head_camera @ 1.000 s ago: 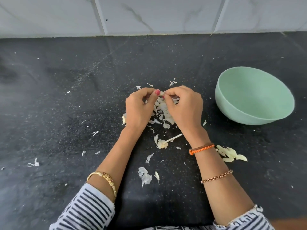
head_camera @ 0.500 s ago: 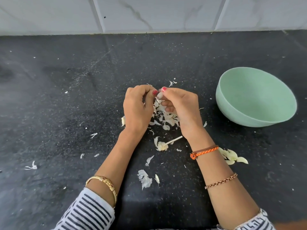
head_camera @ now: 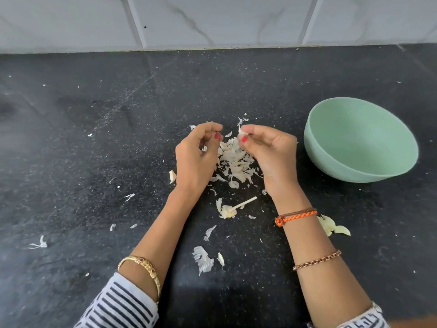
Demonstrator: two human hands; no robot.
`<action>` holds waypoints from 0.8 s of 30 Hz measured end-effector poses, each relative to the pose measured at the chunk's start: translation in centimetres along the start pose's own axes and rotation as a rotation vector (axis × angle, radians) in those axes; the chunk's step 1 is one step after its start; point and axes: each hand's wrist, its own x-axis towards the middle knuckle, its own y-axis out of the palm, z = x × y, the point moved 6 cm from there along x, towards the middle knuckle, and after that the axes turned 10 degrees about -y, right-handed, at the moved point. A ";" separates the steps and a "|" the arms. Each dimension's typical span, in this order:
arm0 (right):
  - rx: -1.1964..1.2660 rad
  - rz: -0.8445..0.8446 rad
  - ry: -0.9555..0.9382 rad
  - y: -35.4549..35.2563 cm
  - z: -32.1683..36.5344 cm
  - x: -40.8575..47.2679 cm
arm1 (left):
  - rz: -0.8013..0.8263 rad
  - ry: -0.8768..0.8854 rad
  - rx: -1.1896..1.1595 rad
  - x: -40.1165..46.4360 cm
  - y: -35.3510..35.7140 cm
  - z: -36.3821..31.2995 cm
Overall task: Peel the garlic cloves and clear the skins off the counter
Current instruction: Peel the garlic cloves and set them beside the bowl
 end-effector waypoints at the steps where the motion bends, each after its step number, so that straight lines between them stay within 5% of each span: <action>1: -0.001 0.006 0.009 0.2 -0.1 -0.1 | 0.013 0.000 -0.002 0.0 0.1 0.0; 12: -0.089 0.033 0.011 0.6 -0.4 -0.1 | -0.006 -0.018 -0.012 0.2 -0.4 0.0; 24: -0.112 0.017 -0.086 0.7 0.1 -0.3 | 0.153 0.078 -0.047 -0.1 0.6 -0.5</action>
